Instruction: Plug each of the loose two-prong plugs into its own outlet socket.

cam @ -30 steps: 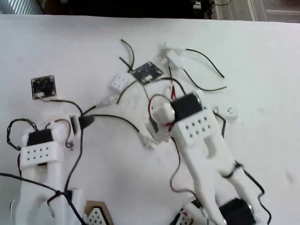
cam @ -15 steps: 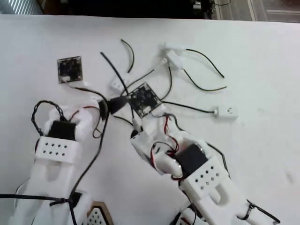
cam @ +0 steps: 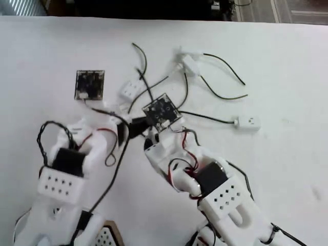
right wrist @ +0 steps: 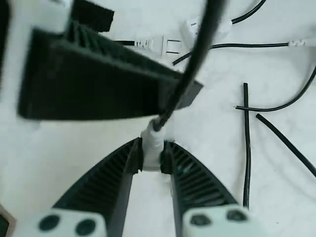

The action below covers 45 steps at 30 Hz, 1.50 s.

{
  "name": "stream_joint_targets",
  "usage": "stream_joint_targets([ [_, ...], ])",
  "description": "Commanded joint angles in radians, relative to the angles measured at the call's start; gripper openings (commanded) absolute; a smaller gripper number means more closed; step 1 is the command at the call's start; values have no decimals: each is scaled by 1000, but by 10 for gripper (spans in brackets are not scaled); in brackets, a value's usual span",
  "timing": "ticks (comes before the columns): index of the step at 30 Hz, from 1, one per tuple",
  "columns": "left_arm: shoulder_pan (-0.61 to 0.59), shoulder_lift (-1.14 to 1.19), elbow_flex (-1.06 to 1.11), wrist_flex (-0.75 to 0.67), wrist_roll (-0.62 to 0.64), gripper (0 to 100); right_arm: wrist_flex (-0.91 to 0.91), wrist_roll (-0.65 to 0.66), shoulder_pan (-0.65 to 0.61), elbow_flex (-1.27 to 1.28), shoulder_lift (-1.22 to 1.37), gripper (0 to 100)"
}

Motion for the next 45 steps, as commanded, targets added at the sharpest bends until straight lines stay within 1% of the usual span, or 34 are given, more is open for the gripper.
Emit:
stream_joint_targets([
  [1, 91, -206, 86, -6, -54, 377, -22, -29, 16, -9, -21, 18],
  [5, 84, -262, 127, -9, -80, 377, -21, -41, 16, -9, -21, 17],
  [8, 1, -234, 118, -20, -84, 377, -19, -41, 33, -9, -21, 17],
  [11, -101, -148, 80, -44, -89, 377, -22, -41, 104, -9, -21, 17],
  [13, -150, -41, 15, -44, -141, 377, -25, -44, 162, -9, -19, 17],
  [16, -189, 194, -143, -35, -210, 378, -50, -48, 231, 3, -19, 17],
  [18, -199, 372, -278, -12, -276, 381, -99, -48, 259, 40, -19, 17],
  [21, -199, 636, -500, 41, -399, 381, -182, -48, 286, 103, -19, 17],
  [27, -208, 1089, -913, 72, -523, 377, -216, -46, 309, 126, -19, 17],
  [31, -203, 1334, -1165, 138, -559, 377, -216, -46, 309, 127, -19, 17],
  [36, -202, 1592, -1465, 250, -557, 369, -217, -43, 309, 138, -19, 17],
  [42, -191, 1844, -1783, 377, -562, 250, -217, -43, 309, 138, -19, 17],
  [45, -171, 1945, -1916, 442, -562, 216, -217, -43, 309, 138, -19, 17],
])
